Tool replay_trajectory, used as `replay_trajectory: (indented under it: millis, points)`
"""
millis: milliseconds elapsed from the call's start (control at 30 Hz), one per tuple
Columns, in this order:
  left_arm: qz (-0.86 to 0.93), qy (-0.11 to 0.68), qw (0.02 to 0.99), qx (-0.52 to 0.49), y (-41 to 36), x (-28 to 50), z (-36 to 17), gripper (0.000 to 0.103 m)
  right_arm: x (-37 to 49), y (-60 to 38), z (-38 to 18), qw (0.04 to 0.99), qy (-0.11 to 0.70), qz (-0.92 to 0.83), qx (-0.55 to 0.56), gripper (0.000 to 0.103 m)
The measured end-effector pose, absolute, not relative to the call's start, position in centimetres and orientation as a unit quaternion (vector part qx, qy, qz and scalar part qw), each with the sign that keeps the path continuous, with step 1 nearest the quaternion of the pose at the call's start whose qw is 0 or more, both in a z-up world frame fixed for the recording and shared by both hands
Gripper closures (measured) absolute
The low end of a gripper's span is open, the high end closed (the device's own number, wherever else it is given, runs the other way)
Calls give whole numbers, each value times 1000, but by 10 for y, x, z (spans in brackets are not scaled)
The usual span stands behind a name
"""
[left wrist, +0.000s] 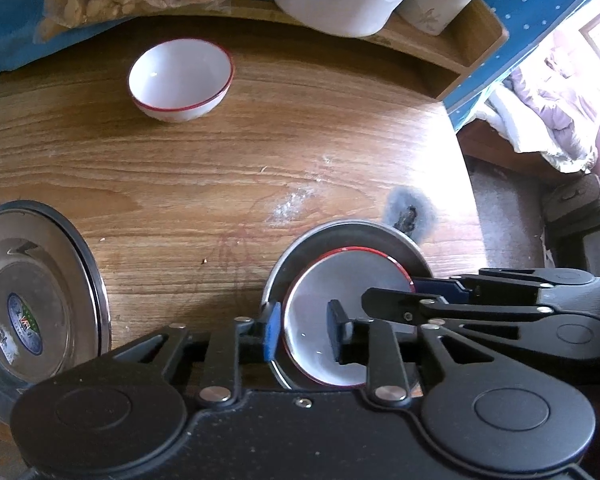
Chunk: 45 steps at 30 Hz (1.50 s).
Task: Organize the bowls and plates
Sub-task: 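Open both grippers to release the white bowl inside the steel bowl, then move both grippers to the second red-rimmed white bowl and close on its rim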
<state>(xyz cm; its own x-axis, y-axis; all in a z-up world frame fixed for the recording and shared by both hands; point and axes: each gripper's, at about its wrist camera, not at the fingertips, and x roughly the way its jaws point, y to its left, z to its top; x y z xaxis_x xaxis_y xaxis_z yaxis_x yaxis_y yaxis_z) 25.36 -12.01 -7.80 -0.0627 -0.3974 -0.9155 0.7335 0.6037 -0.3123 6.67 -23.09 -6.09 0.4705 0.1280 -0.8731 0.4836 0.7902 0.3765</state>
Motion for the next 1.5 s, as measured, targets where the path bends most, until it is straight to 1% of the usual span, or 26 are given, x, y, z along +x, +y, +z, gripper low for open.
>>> replay_trajectory:
  millis: [67,100,267,333,367,400,467,500,533,567,600,667,700,733,767,833,867,933,1267,1500]
  points:
    - [-425,589,674,137,-119,254,-74,68,65,-231,-58,803,500,-115,303,71]
    - [-428,586,675,132,-118,255,-71,66,65,-231,-57,804,499,-119,301,70]
    - [-424,580,688,103,-113,266,-62,59,60,-232,-49,811,484,-126,302,70]
    - [-419,575,697,92,-110,272,-57,51,59,-232,-44,816,477,-128,300,70]
    - [-415,571,703,89,-109,274,-55,41,58,-231,-42,819,472,-131,297,70]
    - [-410,566,710,87,-108,277,-53,35,58,-231,-40,822,469,-133,295,68]
    - [-400,556,724,83,-106,281,-49,29,58,-231,-37,824,465,-135,296,59]
    - [-399,551,728,80,-105,283,-48,24,58,-230,-36,825,462,-134,298,56]
    - [-398,547,733,77,-103,285,-46,20,58,-229,-35,827,458,-134,297,50]
    - [-396,542,738,73,-102,287,-45,14,59,-228,-34,829,456,-136,293,42]
    - [-393,537,743,71,-101,290,-43,8,59,-227,-32,832,455,-139,287,39]
    - [-387,531,750,68,-100,294,-43,1,61,-226,-29,835,449,-138,285,33]
    - [-383,531,754,65,-99,297,-43,1,61,-226,-29,836,446,-137,287,31]
    - [-378,532,755,64,-98,301,-43,1,62,-226,-29,837,445,-137,288,25]
    - [-372,534,756,66,-98,304,-45,1,64,-226,-29,837,443,-138,288,18]
    - [-364,534,761,67,-96,312,-47,1,65,-225,-29,838,439,-139,291,9]
    - [-360,532,763,67,-95,316,-48,1,66,-225,-29,839,438,-139,293,5]
    - [-352,529,769,66,-93,324,-50,1,68,-226,-29,839,435,-144,293,1]
    - [-324,521,786,82,-88,370,-59,1,94,-237,-32,833,435,-185,288,0]
    - [-330,516,785,96,-97,404,-71,1,125,-254,-36,811,446,-188,328,0]
